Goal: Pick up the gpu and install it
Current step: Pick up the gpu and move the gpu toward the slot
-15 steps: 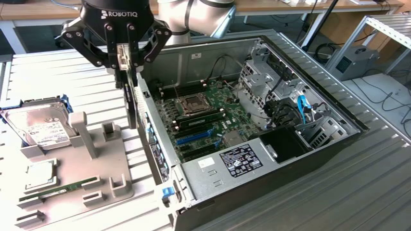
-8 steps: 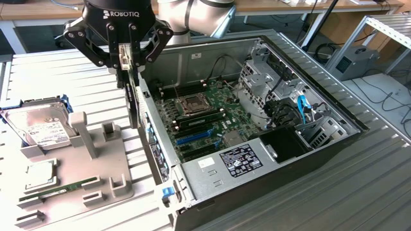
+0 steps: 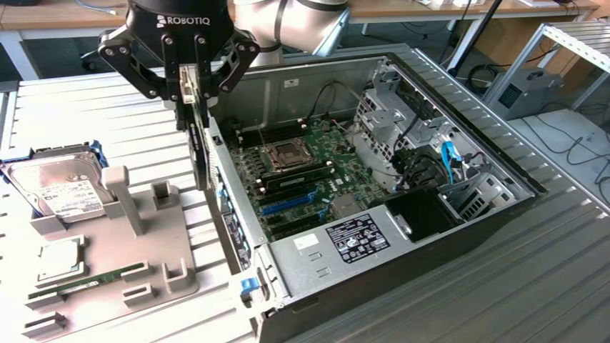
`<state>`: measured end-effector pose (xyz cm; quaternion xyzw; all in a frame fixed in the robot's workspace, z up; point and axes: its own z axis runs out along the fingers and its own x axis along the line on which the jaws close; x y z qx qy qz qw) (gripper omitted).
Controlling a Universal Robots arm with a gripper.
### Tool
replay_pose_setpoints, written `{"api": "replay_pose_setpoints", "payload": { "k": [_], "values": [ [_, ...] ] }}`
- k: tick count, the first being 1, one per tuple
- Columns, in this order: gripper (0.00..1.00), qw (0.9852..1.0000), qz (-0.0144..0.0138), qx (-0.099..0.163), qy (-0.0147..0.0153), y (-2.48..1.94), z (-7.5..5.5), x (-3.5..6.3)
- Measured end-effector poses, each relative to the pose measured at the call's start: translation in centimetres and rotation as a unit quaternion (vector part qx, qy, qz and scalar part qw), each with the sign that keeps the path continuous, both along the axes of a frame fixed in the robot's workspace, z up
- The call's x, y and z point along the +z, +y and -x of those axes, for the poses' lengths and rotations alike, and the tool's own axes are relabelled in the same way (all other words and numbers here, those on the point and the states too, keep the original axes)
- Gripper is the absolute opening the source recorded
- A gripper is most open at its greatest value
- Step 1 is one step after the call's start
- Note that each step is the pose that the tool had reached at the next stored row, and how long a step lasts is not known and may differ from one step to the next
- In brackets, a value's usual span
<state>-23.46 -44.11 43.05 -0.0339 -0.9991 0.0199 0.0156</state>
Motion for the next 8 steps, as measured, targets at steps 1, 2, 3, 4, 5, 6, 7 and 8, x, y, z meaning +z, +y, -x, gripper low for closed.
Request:
{"api": "replay_pose_setpoints", "payload": {
  "k": [1, 2, 3, 4, 5, 6, 7, 8],
  "values": [
    [0.26, 1.0000, 0.0001, 0.000, 0.0000, 0.00, -0.08, 0.00],
    [0.26, 1.0000, 0.0001, 0.000, 0.0000, 0.00, -0.12, 0.00],
    [0.26, 1.0000, 0.0002, 0.000, 0.0000, 0.00, -0.17, 0.00],
    [0.26, 1.0000, 0.0002, 0.000, 0.0000, 0.00, -0.20, 0.00],
    [0.26, 1.0000, 0.0003, 0.000, 0.0000, 0.00, -0.24, 0.00],
    [0.26, 1.0000, 0.0004, 0.000, 0.0000, 0.00, -0.27, 0.00],
    [0.26, 1.0000, 0.0005, 0.000, 0.0000, 0.00, -0.30, 0.00],
    [0.26, 1.0000, 0.0006, 0.000, 0.0000, 0.00, -0.33, 0.00]
  ]
}}
